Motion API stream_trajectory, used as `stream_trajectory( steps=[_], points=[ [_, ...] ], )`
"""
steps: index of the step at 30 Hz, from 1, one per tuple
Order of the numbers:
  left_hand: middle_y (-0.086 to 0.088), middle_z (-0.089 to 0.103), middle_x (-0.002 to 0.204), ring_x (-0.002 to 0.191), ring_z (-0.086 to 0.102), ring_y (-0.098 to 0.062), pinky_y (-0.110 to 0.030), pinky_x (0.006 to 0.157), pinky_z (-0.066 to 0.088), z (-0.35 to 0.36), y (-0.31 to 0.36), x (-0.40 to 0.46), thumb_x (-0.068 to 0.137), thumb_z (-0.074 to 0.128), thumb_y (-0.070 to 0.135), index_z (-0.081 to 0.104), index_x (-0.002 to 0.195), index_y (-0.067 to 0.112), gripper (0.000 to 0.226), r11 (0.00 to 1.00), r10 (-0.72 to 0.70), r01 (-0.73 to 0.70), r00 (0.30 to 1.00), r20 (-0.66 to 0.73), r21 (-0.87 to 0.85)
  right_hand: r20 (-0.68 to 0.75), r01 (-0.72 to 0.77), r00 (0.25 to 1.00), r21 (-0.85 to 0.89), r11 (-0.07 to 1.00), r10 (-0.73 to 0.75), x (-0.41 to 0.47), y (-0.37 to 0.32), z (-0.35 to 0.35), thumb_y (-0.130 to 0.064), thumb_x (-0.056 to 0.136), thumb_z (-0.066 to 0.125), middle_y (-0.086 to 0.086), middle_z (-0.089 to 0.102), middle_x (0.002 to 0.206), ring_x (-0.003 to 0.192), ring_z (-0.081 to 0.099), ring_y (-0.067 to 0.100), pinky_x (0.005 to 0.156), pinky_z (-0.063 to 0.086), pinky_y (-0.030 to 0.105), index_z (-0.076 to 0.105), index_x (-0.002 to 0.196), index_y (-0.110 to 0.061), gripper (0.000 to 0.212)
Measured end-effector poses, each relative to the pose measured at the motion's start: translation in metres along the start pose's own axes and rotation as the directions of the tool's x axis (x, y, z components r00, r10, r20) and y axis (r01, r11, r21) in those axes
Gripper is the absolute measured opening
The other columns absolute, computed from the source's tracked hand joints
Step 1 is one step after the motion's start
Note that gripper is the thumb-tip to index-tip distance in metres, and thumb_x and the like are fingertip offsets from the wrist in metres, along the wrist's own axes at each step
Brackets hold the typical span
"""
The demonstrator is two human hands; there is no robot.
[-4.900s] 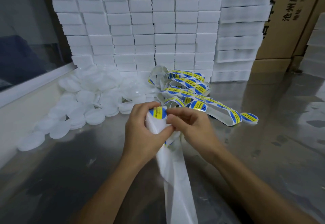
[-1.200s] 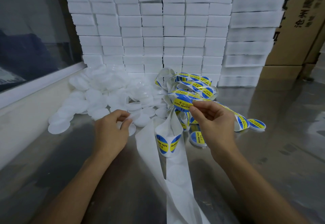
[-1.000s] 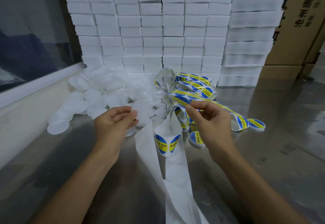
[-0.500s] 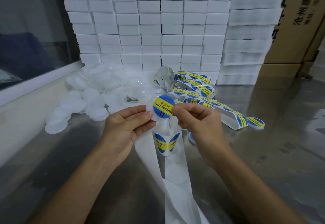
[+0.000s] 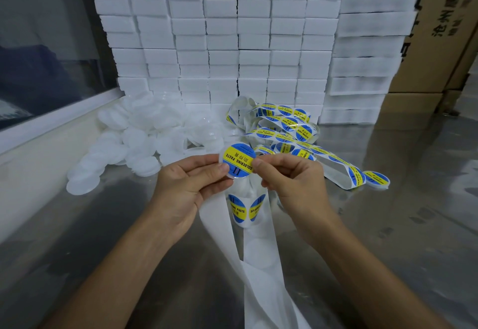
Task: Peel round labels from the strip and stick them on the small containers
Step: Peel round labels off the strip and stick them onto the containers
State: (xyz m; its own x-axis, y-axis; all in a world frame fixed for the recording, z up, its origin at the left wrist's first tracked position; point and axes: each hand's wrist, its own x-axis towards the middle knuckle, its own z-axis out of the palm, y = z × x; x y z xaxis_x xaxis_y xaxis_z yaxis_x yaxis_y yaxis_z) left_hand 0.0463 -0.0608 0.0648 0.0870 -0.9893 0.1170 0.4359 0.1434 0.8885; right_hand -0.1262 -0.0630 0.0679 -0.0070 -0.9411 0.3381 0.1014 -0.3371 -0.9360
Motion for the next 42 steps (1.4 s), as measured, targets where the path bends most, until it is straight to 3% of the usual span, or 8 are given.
stream_trajectory(
  steps=[13, 19, 22, 24, 27, 33, 38, 42],
  points=[
    [-0.016, 0.075, 0.080, 0.072, 0.074, -0.027, -0.028, 0.061, 0.059, 0.003, -0.003, -0.004, 0.046, 0.081, 0.015, 0.071, 0.079, 0.004, 0.036, 0.987, 0.116, -0.116, 0.993, 0.007, 0.109, -0.048, 0.037, 0.998, -0.065, 0.997, -0.040, 0.001, 0.007, -0.001, -0.008, 0.081, 0.076, 0.001, 0.075, 0.073, 0.057, 0.063, 0.005, 0.055, 0.049, 0.015, 0.078, 0.081, -0.011, 0.003],
    [-0.017, 0.073, 0.078, 0.073, 0.073, -0.028, -0.033, 0.067, 0.060, 0.004, -0.008, -0.005, 0.051, 0.080, 0.007, 0.073, 0.072, 0.011, 0.022, 0.990, 0.103, -0.109, 0.992, 0.076, 0.085, -0.127, 0.174, 0.966, -0.329, 0.928, -0.226, 0.001, 0.016, 0.000, -0.016, 0.081, 0.077, -0.009, 0.074, 0.073, 0.063, 0.065, 0.014, 0.063, 0.055, 0.027, 0.075, 0.078, -0.026, 0.011],
    [-0.019, 0.072, 0.087, 0.081, 0.072, -0.031, -0.031, 0.067, 0.059, 0.007, -0.010, -0.006, 0.053, 0.079, 0.005, 0.065, 0.077, 0.004, 0.028, 0.998, 0.061, -0.064, 0.989, 0.132, 0.019, -0.161, 0.231, 0.934, -0.404, 0.885, -0.318, -0.001, 0.019, 0.004, -0.020, 0.083, 0.077, -0.009, 0.070, 0.077, 0.060, 0.060, 0.008, 0.059, 0.049, 0.017, 0.072, 0.095, -0.023, 0.013],
    [-0.018, 0.072, 0.090, 0.082, 0.073, -0.029, -0.029, 0.067, 0.059, 0.009, -0.011, -0.007, 0.054, 0.077, 0.004, 0.061, 0.079, 0.003, 0.029, 0.999, 0.042, -0.038, 0.987, 0.156, -0.028, -0.114, 0.241, 0.948, -0.348, 0.906, -0.296, -0.002, 0.020, 0.004, -0.023, 0.084, 0.076, -0.007, 0.069, 0.085, 0.062, 0.062, 0.006, 0.058, 0.047, 0.014, 0.069, 0.108, -0.024, 0.026],
    [-0.016, 0.073, 0.090, 0.084, 0.073, -0.028, -0.029, 0.069, 0.058, 0.008, -0.011, -0.007, 0.059, 0.073, 0.002, 0.058, 0.083, 0.002, 0.028, 0.998, 0.055, -0.047, 0.984, 0.172, -0.048, 0.079, 0.242, 0.970, -0.233, 0.942, -0.230, -0.005, 0.018, 0.008, -0.024, 0.087, 0.072, 0.001, 0.072, 0.080, 0.061, 0.066, 0.013, 0.059, 0.055, 0.031, 0.072, 0.107, -0.021, 0.019],
    [-0.012, 0.075, 0.094, 0.084, 0.074, -0.024, -0.026, 0.065, 0.058, 0.007, -0.009, -0.008, 0.055, 0.079, 0.015, 0.078, 0.088, 0.016, 0.033, 0.999, 0.037, -0.035, 0.978, 0.208, -0.012, -0.051, 0.198, 0.976, -0.218, 0.956, -0.214, -0.002, 0.022, 0.004, -0.020, 0.097, 0.058, 0.007, 0.067, 0.062, 0.047, 0.057, 0.013, 0.052, 0.049, 0.025, 0.071, 0.080, -0.011, 0.024],
    [-0.006, 0.073, 0.073, 0.072, 0.073, -0.019, -0.025, 0.064, 0.058, 0.009, -0.009, -0.011, 0.055, 0.079, 0.020, 0.079, 0.093, 0.025, 0.038, 0.999, 0.037, -0.043, 0.976, 0.217, 0.022, -0.035, 0.202, 0.976, -0.226, 0.953, -0.215, -0.006, 0.023, 0.010, -0.035, 0.081, 0.077, 0.007, 0.071, 0.080, 0.063, 0.066, 0.031, 0.061, 0.057, 0.045, 0.069, 0.114, -0.018, 0.037],
    [-0.006, 0.066, 0.065, 0.068, 0.071, -0.019, -0.026, 0.062, 0.058, 0.008, -0.011, -0.011, 0.060, 0.076, 0.015, 0.079, 0.094, 0.021, 0.034, 0.995, 0.031, -0.052, 0.973, 0.229, 0.084, -0.096, 0.165, 0.978, -0.198, 0.966, -0.187, -0.004, 0.021, 0.009, -0.033, 0.086, 0.073, 0.007, 0.071, 0.070, 0.065, 0.069, 0.027, 0.057, 0.056, 0.042, 0.068, 0.083, -0.015, 0.020]
  ],
)
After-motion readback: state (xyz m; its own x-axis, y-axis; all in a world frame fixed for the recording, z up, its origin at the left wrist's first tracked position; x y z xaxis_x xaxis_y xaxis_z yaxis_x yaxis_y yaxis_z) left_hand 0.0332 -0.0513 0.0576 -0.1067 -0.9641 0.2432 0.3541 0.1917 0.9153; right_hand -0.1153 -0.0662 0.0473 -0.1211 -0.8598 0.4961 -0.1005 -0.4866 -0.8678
